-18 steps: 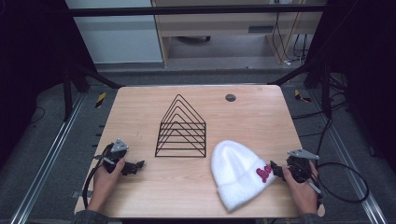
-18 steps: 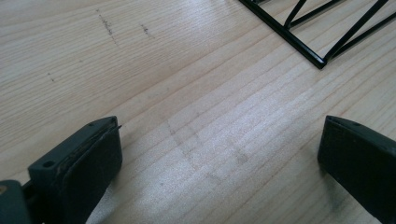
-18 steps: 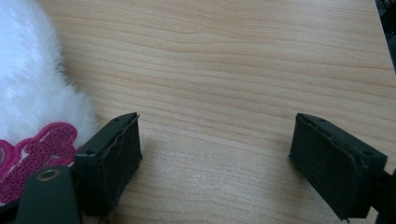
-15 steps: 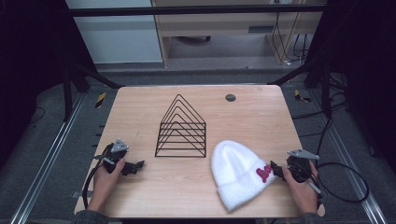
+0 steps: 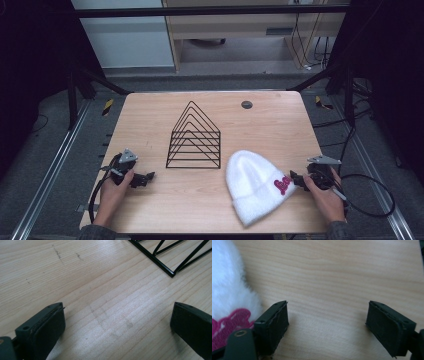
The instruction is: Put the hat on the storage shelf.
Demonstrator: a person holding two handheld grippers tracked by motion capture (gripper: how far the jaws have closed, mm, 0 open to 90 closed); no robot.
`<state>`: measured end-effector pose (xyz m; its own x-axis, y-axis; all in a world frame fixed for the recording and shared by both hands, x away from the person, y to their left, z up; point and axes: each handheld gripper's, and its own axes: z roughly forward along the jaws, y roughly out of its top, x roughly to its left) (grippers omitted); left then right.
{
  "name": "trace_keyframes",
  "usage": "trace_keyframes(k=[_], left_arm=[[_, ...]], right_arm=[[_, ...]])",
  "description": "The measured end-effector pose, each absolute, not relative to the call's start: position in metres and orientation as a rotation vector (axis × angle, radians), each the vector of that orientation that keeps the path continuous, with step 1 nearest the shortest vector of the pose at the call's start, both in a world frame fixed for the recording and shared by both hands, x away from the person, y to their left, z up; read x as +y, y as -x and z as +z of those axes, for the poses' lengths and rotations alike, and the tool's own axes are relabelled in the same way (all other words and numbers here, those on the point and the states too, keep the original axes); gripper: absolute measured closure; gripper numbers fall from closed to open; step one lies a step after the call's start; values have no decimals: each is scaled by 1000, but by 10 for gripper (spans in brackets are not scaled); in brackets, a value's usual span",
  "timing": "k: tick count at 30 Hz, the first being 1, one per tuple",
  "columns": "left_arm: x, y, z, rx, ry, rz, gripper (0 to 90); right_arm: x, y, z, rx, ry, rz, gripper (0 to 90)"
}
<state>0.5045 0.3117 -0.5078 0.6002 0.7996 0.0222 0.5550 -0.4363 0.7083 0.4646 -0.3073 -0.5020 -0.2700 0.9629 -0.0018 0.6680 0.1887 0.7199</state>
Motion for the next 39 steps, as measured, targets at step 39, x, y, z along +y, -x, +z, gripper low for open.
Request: trace_keyframes(k=[39], left_arm=[[311, -507, -508, 1084, -2149, 484, 0]], right_arm=[[-167, -549, -434, 2451, -1248, 772, 470]])
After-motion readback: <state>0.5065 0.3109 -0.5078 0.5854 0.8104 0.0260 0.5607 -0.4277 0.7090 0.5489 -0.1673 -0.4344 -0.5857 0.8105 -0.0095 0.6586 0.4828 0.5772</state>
